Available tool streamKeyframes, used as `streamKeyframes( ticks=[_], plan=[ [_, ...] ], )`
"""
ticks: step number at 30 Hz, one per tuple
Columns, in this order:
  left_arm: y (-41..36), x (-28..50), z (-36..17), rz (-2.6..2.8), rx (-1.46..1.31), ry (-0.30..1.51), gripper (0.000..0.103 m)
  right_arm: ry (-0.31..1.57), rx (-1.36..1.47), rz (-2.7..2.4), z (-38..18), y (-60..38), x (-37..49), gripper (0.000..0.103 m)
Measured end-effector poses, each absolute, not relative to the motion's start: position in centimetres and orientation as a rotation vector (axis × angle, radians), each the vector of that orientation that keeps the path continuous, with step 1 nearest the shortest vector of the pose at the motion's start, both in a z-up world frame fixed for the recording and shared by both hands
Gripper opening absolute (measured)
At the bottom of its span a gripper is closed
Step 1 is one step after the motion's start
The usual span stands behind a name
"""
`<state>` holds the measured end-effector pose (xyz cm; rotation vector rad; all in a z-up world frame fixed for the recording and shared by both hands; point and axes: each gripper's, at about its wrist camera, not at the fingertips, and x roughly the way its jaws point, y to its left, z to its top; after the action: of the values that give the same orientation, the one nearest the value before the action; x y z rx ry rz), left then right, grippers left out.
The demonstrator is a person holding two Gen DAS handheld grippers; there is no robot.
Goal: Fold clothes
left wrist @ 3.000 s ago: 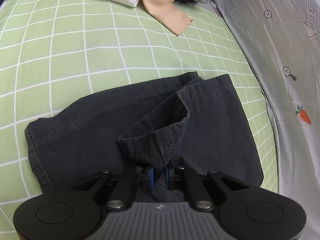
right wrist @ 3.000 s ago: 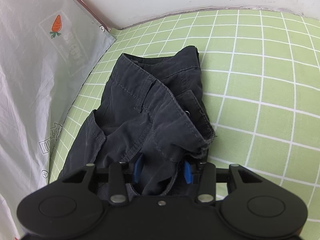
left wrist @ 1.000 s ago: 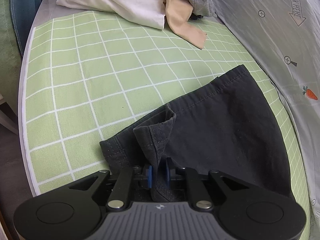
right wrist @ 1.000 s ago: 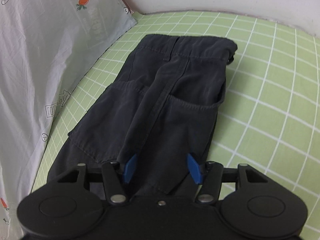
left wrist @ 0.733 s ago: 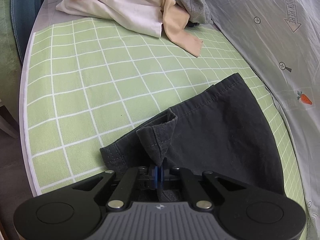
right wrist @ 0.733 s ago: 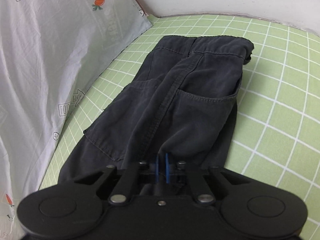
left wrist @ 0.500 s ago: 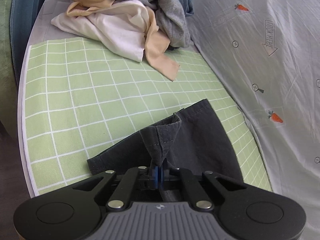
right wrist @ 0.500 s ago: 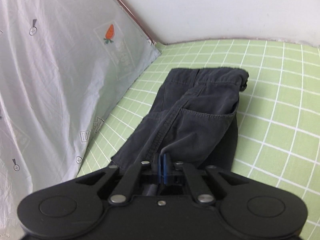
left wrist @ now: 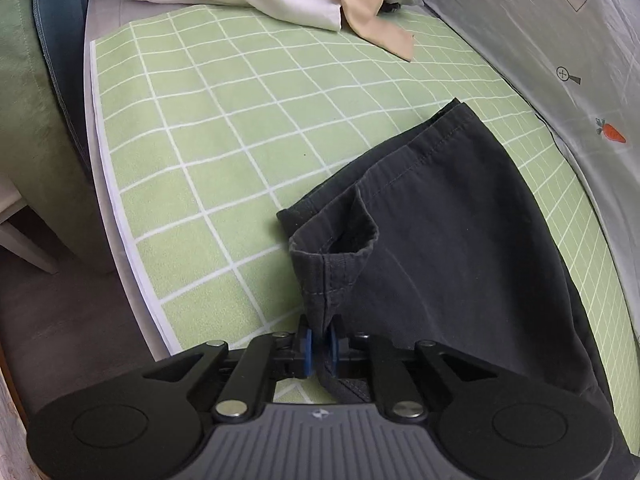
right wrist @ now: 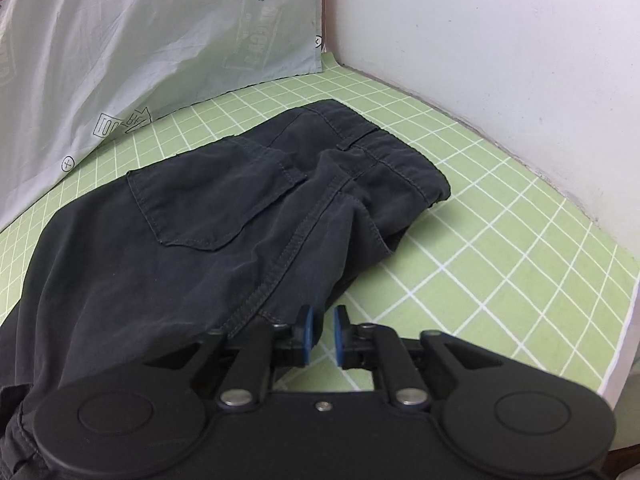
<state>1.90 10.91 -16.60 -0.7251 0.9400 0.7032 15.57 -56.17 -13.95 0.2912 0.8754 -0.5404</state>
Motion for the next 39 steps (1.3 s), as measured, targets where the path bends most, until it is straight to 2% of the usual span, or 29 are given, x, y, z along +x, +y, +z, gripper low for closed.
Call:
streamKeyframes(
  ticks=[1, 3, 5, 7, 12, 18, 24, 27, 31, 35, 39],
  plan=[
    [11.2, 1.7, -16.6, 0.705, -0.731, 0.944, 0.019, 0.864, 0.267, -0.559, -13.2, -55.9, 15.5, 0.045],
    [12.0, 1.7, -15.7, 0.691, -0.728, 0.932, 0.025, 0.827, 0.225, -0.591, -11.5, -55.2, 15.4, 0.060],
    [12.6, 2.7, -14.3, 0.653, -0.706, 0.908, 0.029, 0.777, 0.214, -0.579, -9.8, -54.0, 15.8, 0.067],
    [12.8, 4.2, -12.9, 0.611, -0.661, 0.902, 0.033, 0.744, 0.208, -0.548, -8.4, -52.4, 16.4, 0.091],
    [13.1, 7.6, -10.6, 0.559, -0.548, 0.895, 0.040, 0.735, 0.131, -0.390, -7.5, -46.5, 19.7, 0.097],
    [16.8, 10.4, -8.4, 0.522, -0.535, 0.814, 0.051, 0.757, 0.071, -0.335, -9.2, -41.3, 23.7, 0.098],
    [18.0, 16.7, -12.0, 0.434, -0.590, 0.905, 0.055, 0.822, 0.037, -0.354, -12.5, -39.4, 27.5, 0.099],
    [17.5, 19.3, -14.4, 0.389, -0.593, 0.970, 0.055, 0.911, -0.046, -0.488, -14.8, -39.9, 27.6, 0.099],
    [16.8, 20.8, -16.2, 0.384, -0.534, 1.020, 0.055, 0.995, 0.053, -0.603, -16.6, -43.0, 24.4, 0.099],
    [17.2, 20.9, -17.8, 0.393, -0.552, 1.064, 0.055, 1.021, 0.034, -0.630, -16.0, -42.7, 23.8, 0.099],
    [17.2, 20.9, -18.6, 0.402, -0.547, 1.082, 0.057, 0.905, -0.032, -0.588, -13.2, -40.1, 25.8, 0.098]
  ],
)
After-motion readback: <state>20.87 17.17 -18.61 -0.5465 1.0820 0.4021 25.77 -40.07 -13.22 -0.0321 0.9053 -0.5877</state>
